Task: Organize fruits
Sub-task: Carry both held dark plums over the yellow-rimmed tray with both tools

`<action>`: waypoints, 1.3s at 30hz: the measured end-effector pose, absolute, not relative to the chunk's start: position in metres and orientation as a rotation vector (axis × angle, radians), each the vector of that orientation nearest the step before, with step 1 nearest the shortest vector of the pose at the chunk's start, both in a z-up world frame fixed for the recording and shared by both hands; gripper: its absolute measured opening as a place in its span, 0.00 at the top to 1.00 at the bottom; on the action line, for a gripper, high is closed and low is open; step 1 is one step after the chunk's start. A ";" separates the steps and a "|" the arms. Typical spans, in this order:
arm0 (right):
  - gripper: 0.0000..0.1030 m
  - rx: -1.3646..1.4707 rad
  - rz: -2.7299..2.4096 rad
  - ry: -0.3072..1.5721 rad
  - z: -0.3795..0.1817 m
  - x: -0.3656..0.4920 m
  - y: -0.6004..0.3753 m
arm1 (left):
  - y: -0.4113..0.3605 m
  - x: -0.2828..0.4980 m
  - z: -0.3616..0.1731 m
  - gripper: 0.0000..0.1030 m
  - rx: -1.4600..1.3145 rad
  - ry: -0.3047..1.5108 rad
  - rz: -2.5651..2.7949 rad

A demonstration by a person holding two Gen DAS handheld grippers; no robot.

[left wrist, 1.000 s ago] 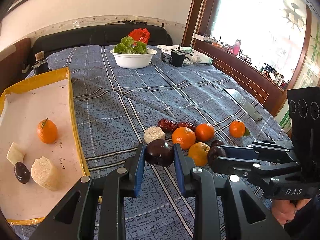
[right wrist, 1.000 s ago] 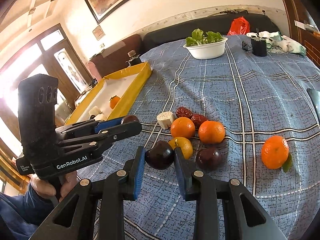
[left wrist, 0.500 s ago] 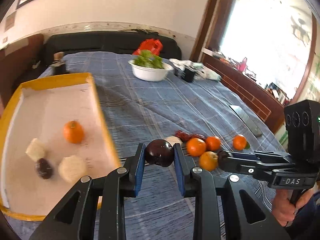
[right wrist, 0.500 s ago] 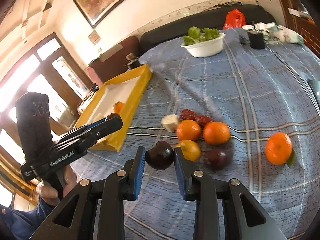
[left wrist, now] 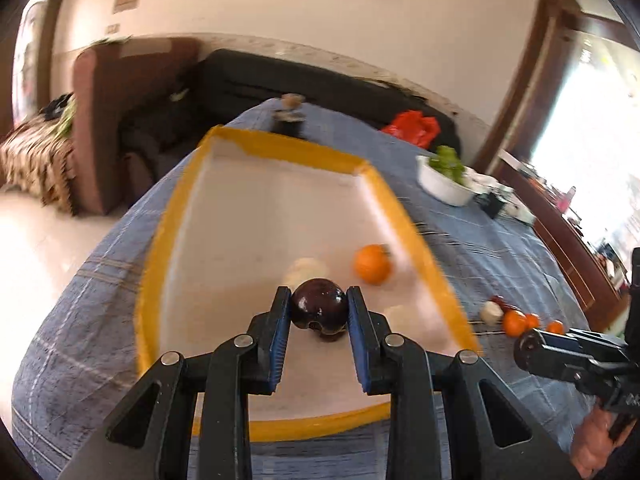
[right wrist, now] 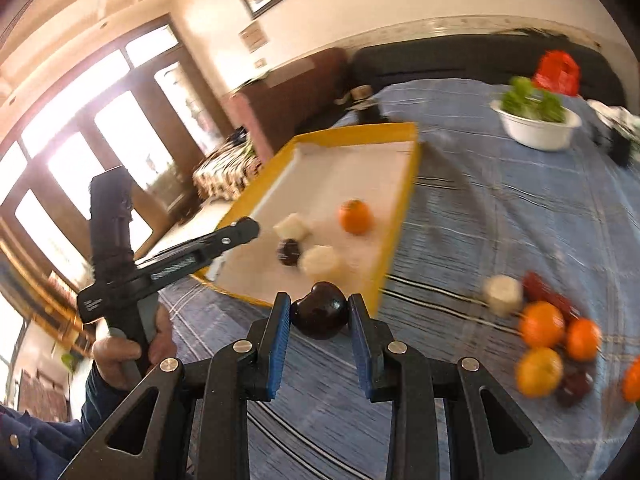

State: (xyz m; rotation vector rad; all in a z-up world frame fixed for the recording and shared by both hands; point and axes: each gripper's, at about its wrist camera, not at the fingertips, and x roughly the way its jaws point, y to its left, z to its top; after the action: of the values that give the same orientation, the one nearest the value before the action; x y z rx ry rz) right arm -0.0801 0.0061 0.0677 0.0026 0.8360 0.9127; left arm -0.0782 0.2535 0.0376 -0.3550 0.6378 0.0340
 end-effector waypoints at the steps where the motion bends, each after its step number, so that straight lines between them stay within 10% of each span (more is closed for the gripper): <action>1: 0.68 -0.014 0.921 0.836 0.067 -0.080 0.016 | 0.258 -0.078 0.034 0.74 -0.367 0.646 0.040; 39: 0.68 -0.153 0.969 0.920 0.015 -0.057 0.101 | 0.252 -0.054 0.011 0.74 -0.347 0.797 0.010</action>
State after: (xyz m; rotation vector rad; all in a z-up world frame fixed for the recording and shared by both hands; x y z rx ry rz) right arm -0.0573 0.1013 0.0154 -0.1532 0.9202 0.9687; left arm -0.0538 0.2522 0.0110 -0.3473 0.7966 0.0098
